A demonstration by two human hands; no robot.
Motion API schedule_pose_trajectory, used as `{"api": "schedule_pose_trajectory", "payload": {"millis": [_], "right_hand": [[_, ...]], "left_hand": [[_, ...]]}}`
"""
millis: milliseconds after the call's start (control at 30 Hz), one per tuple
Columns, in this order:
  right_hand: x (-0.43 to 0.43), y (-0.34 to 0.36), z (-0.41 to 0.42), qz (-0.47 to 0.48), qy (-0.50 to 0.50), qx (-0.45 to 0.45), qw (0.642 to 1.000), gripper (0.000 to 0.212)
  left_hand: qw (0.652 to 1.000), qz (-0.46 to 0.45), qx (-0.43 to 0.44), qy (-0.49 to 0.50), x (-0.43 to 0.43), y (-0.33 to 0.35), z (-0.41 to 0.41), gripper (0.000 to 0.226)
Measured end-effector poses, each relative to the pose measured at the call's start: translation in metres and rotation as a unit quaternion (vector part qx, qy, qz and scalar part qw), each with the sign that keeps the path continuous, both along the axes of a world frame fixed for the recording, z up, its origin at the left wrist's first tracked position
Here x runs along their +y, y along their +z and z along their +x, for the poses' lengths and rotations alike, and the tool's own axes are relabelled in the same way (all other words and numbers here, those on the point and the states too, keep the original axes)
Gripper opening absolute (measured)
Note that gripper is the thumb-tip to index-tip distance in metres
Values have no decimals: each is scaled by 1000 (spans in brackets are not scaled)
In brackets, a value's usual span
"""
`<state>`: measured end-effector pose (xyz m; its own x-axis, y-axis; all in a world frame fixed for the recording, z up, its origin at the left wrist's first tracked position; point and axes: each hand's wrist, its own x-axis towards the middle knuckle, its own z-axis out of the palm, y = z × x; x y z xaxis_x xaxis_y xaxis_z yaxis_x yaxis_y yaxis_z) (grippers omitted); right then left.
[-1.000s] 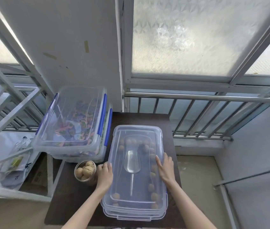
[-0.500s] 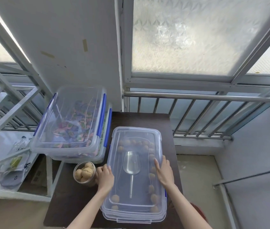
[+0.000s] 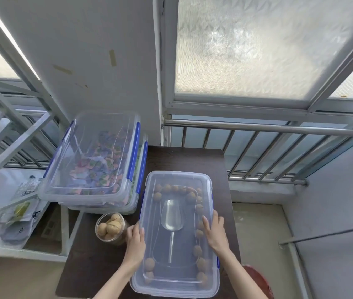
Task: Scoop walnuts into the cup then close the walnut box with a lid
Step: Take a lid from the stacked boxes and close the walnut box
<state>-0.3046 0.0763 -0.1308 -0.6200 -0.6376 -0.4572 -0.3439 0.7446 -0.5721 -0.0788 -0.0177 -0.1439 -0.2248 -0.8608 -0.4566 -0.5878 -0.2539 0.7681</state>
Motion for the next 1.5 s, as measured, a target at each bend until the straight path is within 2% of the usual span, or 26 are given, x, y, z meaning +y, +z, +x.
{"api": "schedule_pose_trajectory", "payload": {"millis": [233, 433, 533, 633, 667, 767, 800, 933, 1067, 1133, 1200, 1300, 1500], "right_hand": [[3, -1, -7, -25, -14, -71, 997, 62], [14, 2, -29, -25, -45, -108, 993, 65], [14, 5, -36, -19, -68, -124, 990, 83], [13, 4, -43, 3, -80, -146, 986, 85], [13, 2, -47, 15, -73, -161, 984, 92], [17, 6, -55, 32, -85, -242, 966, 134], [17, 7, -57, 36, -85, -253, 963, 139], [18, 8, -64, 45, -47, -253, 965, 124], [16, 9, -59, 22, -88, -222, 971, 101], [14, 12, -51, 3, -97, -132, 987, 74], [12, 17, -42, 11, -79, -34, 996, 58], [10, 22, -34, 51, -56, 31, 997, 52], [8, 20, -27, 69, -58, 81, 993, 53]], "left_hand": [[999, 44, 32, 7, 3, 4, -1, 49], [994, 85, 60, -26, 9, 10, -13, 52], [993, 91, 70, -38, 1, 13, -12, 53], [987, 119, 103, 25, -14, 17, -13, 55], [985, 130, 105, 42, -21, 15, -14, 57], [976, 192, 96, 24, -38, 8, -18, 77], [969, 223, 102, 16, -41, 6, -20, 77], [962, 247, 111, -39, -45, 11, -20, 52], [990, 141, 15, -17, -47, 7, -22, 53], [996, 81, -39, -10, -47, 7, -25, 53], [994, 24, -99, -33, -44, 11, -31, 47], [982, -17, -178, -67, -36, 17, -42, 45], [989, 3, -149, -23, -31, 14, -45, 50]]}}
